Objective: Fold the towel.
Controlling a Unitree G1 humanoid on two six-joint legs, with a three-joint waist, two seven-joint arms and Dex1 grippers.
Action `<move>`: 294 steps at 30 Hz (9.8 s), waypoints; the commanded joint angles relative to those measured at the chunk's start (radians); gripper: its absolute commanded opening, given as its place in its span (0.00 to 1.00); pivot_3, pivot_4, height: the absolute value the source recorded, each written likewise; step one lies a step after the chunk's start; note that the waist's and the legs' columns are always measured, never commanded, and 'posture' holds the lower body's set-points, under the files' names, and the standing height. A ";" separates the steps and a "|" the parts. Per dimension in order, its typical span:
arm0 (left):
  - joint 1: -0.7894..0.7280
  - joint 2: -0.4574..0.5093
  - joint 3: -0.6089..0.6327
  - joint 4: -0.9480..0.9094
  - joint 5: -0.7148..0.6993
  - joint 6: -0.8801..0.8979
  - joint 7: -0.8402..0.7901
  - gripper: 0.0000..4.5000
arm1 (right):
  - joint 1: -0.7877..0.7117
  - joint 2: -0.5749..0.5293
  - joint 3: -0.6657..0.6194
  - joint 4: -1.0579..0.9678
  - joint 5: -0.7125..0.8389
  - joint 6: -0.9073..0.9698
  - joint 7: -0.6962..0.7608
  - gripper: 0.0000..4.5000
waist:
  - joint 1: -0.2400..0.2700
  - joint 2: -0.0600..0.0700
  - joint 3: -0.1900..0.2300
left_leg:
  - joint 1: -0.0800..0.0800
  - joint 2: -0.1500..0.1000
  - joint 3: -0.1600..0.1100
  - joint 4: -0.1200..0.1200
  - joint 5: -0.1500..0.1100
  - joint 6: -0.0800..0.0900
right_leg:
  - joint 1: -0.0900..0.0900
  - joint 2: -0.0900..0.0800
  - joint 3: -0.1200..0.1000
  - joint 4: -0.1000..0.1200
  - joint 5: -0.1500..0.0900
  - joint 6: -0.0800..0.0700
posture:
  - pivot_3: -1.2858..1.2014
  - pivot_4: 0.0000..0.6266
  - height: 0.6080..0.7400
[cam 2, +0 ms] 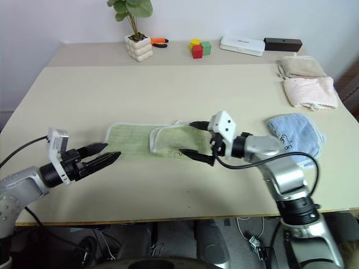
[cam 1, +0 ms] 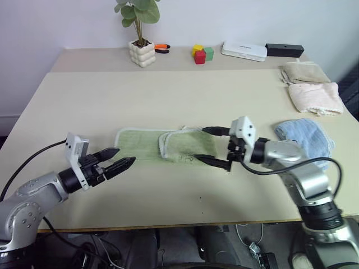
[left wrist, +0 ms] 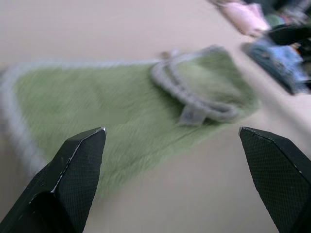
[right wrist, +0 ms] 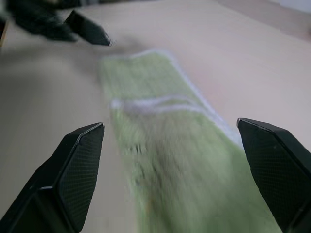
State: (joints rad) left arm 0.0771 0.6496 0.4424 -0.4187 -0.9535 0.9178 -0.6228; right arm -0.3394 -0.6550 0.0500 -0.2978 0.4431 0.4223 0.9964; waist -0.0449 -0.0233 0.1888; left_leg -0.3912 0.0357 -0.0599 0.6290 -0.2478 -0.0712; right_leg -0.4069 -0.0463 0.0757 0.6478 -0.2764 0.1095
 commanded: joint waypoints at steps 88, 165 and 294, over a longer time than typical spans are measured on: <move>-0.596 -0.421 -0.742 0.263 0.356 -0.261 -0.167 0.99 | 0.027 -0.134 -0.272 0.085 0.065 -0.038 -0.079 1.00 | 0.029 0.001 0.000 | -0.001 -0.003 0.000 0.002 0.000 0.000 | 0.002 -0.001 0.001 -0.003 0.001 0.004 | 0.52 0.24 1.00; -0.572 -0.175 -0.209 0.415 0.086 0.243 -0.028 1.00 | 0.147 -0.050 -0.331 -0.065 0.276 0.046 -0.118 0.99 | 0.006 0.003 0.002 | -0.001 -0.003 -0.003 0.002 0.000 0.000 | 0.003 -0.001 -0.002 0.000 0.001 0.007 | 0.52 0.24 1.00; -0.585 -0.050 -0.401 0.604 0.531 -0.733 -0.294 1.00 | 0.038 -0.116 -0.293 0.077 0.195 -0.017 0.063 1.00 | 0.031 0.006 0.002 | -0.002 -0.004 -0.003 0.001 0.000 0.000 | 0.010 -0.001 0.000 -0.015 0.005 0.010 | 0.52 0.24 1.00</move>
State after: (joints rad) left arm -0.5024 0.6031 0.0394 0.1980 -0.4243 0.2088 -0.9015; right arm -0.3090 -0.7537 -0.2092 -0.1763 0.6235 0.4051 1.0619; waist -0.0143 -0.0177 0.1908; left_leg -0.3937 0.0313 -0.0635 0.6299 -0.2479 -0.0709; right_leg -0.3969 -0.0470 0.0757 0.6324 -0.2714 0.1191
